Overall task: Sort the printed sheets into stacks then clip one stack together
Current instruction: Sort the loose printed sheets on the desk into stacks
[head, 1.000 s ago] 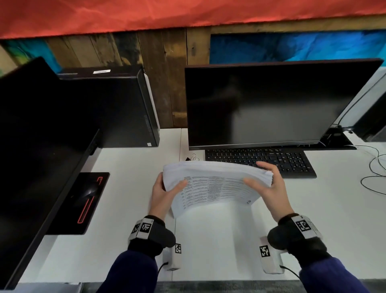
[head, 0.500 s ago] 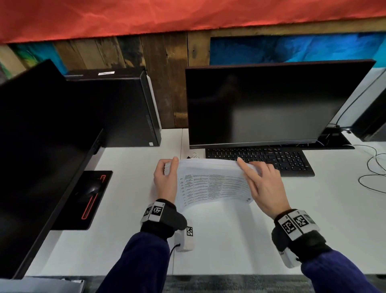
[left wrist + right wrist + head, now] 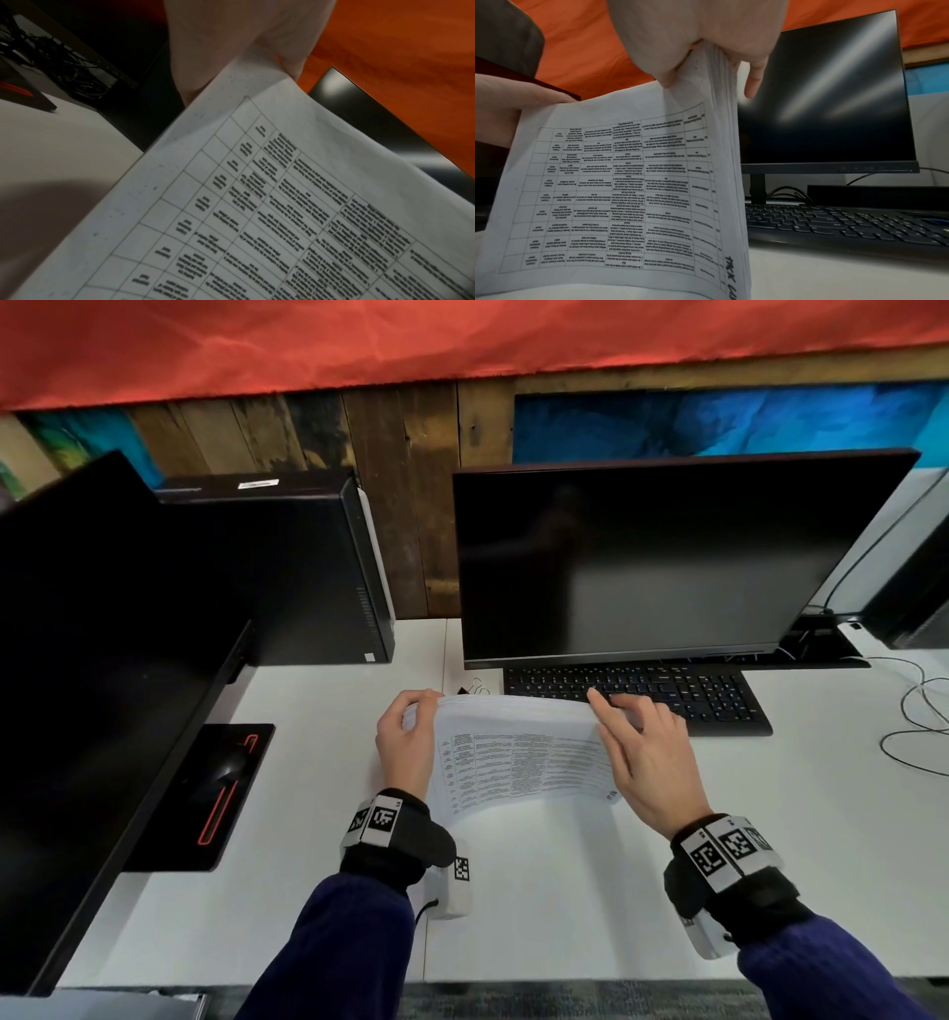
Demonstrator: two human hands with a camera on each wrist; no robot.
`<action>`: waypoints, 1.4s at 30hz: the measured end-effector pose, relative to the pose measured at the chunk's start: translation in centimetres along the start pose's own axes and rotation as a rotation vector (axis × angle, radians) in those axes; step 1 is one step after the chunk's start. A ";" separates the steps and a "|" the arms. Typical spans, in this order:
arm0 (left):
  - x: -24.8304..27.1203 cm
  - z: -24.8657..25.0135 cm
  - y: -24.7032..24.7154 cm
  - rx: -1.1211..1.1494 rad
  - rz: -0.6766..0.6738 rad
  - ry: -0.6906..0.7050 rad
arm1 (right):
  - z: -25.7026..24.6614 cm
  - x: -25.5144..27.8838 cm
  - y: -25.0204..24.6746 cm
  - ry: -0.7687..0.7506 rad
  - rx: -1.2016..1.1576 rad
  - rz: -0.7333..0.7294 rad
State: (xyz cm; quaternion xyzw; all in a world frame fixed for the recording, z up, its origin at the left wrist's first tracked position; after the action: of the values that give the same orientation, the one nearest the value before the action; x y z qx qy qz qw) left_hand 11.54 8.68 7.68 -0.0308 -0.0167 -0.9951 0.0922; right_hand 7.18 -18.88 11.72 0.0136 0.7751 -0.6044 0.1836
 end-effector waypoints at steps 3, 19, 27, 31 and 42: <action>-0.1 -0.3 0.2 0.009 -0.020 -0.008 | -0.2 -0.2 0.4 -0.013 -0.022 -0.048; 1.4 3.8 14.4 -1.630 -0.617 0.373 | 1.7 -1.0 1.5 -0.015 -0.302 -0.294; -0.1 2.3 20.3 -1.647 -0.807 0.268 | 6.6 -0.5 3.7 0.344 -0.932 -0.361; -0.5 1.9 20.4 -1.664 -0.797 0.260 | 6.8 -0.4 6.7 0.405 -1.195 -0.475; 0.2 2.9 20.6 -1.712 -0.771 0.318 | 6.9 -0.7 9.2 0.478 -1.325 -0.456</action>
State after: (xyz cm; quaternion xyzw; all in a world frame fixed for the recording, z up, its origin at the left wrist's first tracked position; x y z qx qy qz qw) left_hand 15.28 -11.48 11.17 0.0553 0.7216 -0.6240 -0.2949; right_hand 11.97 -22.74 1.96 -0.1304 0.9799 -0.0136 -0.1505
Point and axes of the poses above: each hand's wrist, its own x-axis away from the middle knuckle, its own y-axis out of the palm, z = x × y, the point moved 9 cm from there along -x, towards the middle knuckle, and after that the axes turned 11 degrees about -z, right-handed, at the moved point
